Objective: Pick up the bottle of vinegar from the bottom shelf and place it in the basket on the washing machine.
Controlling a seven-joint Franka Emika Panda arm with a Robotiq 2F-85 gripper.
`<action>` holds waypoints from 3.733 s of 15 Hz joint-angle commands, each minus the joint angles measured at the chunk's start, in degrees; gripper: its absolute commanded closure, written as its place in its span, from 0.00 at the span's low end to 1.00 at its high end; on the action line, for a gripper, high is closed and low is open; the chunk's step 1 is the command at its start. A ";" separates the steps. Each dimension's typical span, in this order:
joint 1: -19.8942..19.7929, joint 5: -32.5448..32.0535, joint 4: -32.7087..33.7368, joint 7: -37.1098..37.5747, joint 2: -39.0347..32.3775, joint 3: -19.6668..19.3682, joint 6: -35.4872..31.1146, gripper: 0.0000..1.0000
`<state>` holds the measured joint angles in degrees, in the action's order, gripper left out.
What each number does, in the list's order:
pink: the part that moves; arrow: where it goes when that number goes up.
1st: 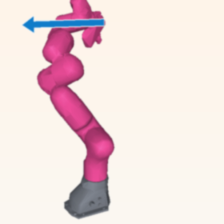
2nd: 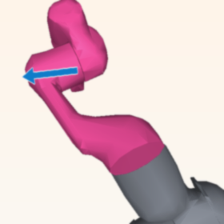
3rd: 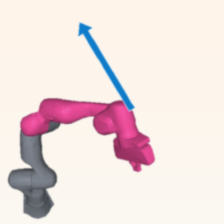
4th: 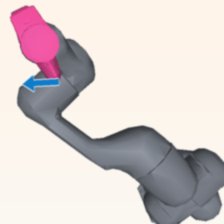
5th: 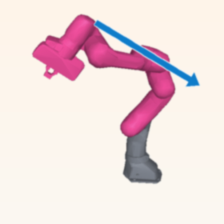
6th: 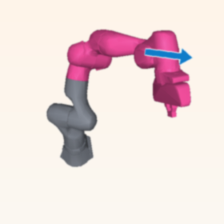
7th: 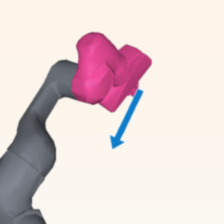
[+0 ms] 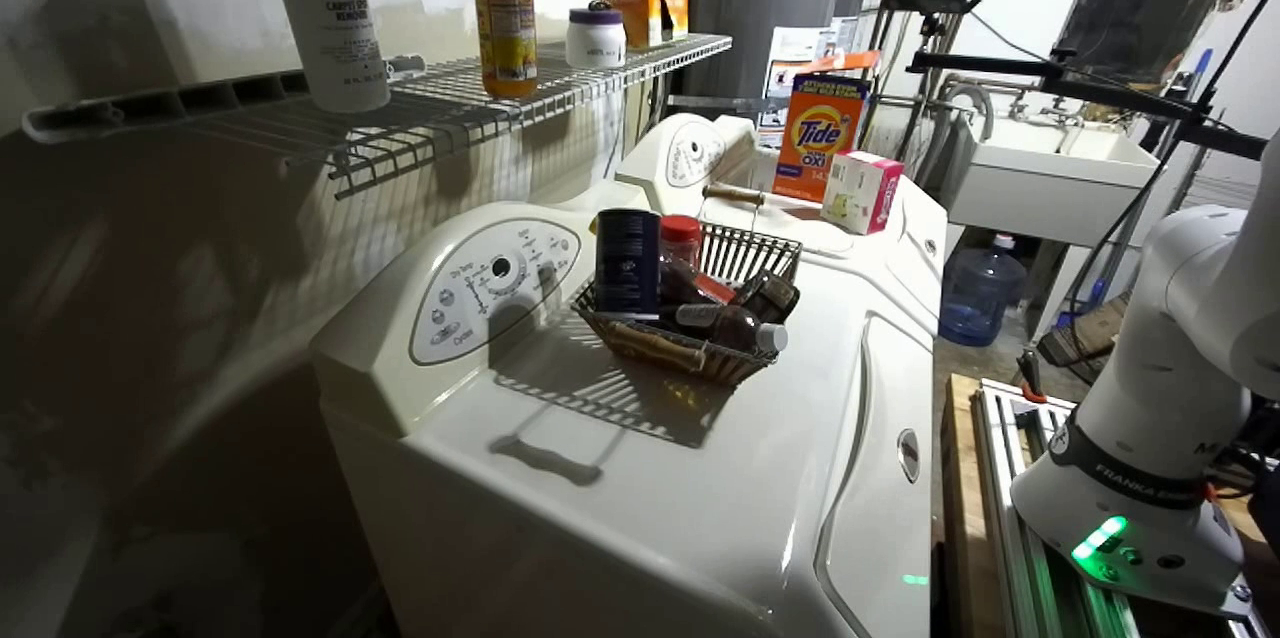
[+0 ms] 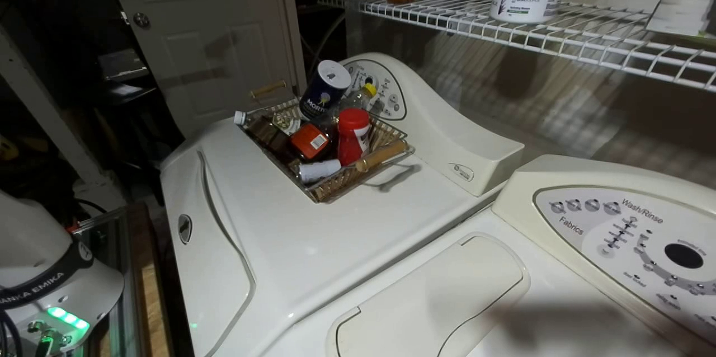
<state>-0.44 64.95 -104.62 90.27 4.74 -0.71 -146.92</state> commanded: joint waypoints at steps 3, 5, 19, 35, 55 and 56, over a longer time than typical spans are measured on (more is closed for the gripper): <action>-0.16 10.06 8.19 -2.95 -6.68 -0.18 -1.40 0.00; -0.26 12.52 9.88 -3.89 -8.48 -0.10 -1.93 0.00; -0.59 24.67 18.53 -9.85 -17.41 0.31 -5.96 0.22; -0.67 26.89 21.18 -9.66 -19.53 0.62 -7.18 0.98; -1.57 22.94 17.25 -6.89 -17.17 -0.10 -1.56 0.00; -1.62 22.80 17.08 -6.86 -17.15 -0.21 -1.00 0.00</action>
<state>-1.48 89.45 -86.12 81.71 -13.41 -0.76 -150.30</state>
